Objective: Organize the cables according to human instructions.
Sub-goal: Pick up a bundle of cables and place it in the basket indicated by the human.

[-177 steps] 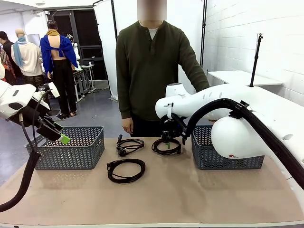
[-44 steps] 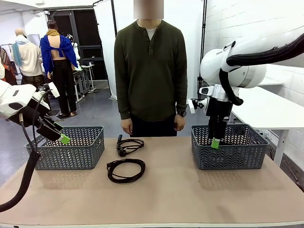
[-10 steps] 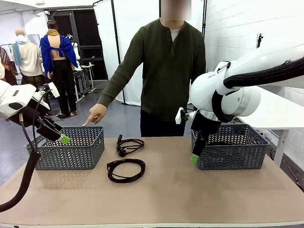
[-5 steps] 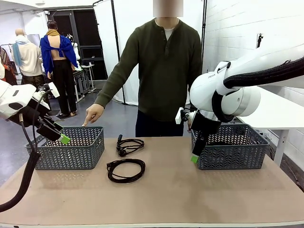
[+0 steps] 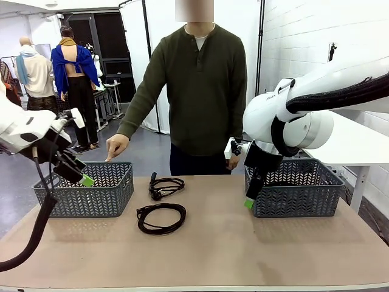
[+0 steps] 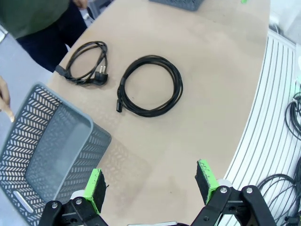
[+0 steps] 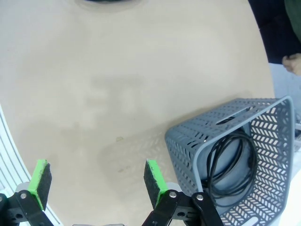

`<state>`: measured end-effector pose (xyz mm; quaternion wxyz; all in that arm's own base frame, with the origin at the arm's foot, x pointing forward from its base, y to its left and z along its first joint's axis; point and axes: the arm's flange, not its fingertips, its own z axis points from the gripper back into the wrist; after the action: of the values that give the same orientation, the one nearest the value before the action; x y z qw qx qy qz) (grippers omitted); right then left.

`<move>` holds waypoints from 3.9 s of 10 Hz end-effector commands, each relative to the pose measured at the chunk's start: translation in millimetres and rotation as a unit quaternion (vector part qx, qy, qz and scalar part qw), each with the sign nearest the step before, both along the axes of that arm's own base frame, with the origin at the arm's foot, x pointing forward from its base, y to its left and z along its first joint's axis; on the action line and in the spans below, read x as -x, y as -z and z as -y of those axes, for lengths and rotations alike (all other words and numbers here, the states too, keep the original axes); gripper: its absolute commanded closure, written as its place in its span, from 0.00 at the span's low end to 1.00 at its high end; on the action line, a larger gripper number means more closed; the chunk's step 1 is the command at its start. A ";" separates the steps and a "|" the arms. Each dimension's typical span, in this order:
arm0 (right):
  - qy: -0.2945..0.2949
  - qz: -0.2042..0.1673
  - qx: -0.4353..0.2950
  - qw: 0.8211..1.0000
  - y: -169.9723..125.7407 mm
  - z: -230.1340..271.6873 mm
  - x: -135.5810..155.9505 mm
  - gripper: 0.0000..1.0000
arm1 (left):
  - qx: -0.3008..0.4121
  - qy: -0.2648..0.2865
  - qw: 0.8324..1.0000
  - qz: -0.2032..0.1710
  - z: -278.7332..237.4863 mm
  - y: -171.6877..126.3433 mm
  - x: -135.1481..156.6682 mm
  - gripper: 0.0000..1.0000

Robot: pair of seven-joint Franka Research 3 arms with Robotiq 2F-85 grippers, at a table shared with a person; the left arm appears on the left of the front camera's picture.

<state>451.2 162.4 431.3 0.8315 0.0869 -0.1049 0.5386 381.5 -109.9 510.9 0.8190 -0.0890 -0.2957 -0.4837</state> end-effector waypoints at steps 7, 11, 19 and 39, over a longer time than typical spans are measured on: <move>-0.004 -0.003 0.000 1.000 -0.5 0.7 0.1 0.00 | -0.143 0.118 0.982 -0.048 94.3 15.7 -95.9 0.00; -0.004 -0.003 0.000 1.000 -0.5 0.7 0.1 0.00 | -0.154 0.135 0.975 -0.083 107.5 37.5 -125.5 0.00; -0.004 -0.003 0.000 1.000 -0.5 0.7 0.1 0.00 | -0.147 0.121 0.978 -0.083 109.4 44.1 -123.4 0.00; -0.004 -0.003 0.000 1.000 -0.5 0.7 0.1 0.00 | -0.238 0.207 0.936 -0.157 202.0 132.8 -224.5 0.00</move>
<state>451.2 162.3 431.6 0.8314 0.0876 -0.1044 0.5387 603.0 -310.8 379.5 0.7265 -0.0361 -0.0136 -0.6861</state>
